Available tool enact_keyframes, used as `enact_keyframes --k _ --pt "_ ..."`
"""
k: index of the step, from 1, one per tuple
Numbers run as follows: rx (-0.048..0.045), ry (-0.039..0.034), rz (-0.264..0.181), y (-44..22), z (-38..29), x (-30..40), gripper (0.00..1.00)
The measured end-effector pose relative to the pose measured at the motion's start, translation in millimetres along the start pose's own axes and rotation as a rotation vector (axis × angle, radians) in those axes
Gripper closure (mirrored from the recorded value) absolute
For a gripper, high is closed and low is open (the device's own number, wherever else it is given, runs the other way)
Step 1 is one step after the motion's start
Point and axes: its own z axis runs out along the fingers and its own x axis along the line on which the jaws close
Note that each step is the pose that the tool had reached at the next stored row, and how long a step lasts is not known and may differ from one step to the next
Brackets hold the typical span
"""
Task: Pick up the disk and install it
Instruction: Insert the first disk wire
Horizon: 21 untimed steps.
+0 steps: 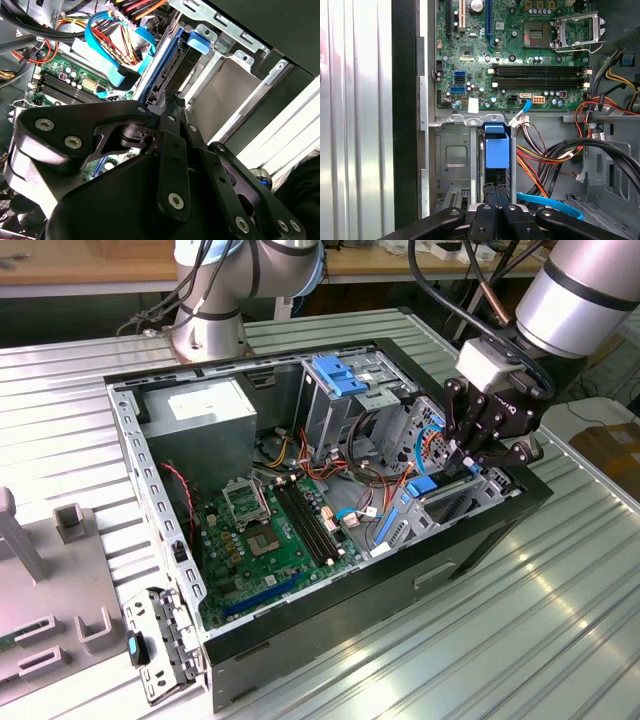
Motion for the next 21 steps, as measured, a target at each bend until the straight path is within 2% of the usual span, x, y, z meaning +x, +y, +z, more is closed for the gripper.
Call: enact_keyframes --k 6,8,9,11,13,16,19,21 --pt "0.0 0.0 0.0 0.0 -0.1 0.0 0.89" --pt "-0.0001 0.0008 -0.002 0.0 -2.6 -0.1 0.89" --pt "-0.0006 0.0 -0.044 -0.3 -4.1 0.3 0.89" --pt "0.0 -0.0002 -0.078 -0.7 -4.6 0.4 0.89" --pt "-0.0008 -0.0049 -0.121 -1.3 -5.8 0.3 0.89" --pt "-0.0003 -0.0051 -0.122 -5.3 -11.6 -0.4 0.89" --pt "-0.0002 -0.0073 -0.122 -14.4 -13.3 -0.5 0.89" --pt "0.0 -0.0107 -0.122 -27.2 -13.3 -0.9 0.89"
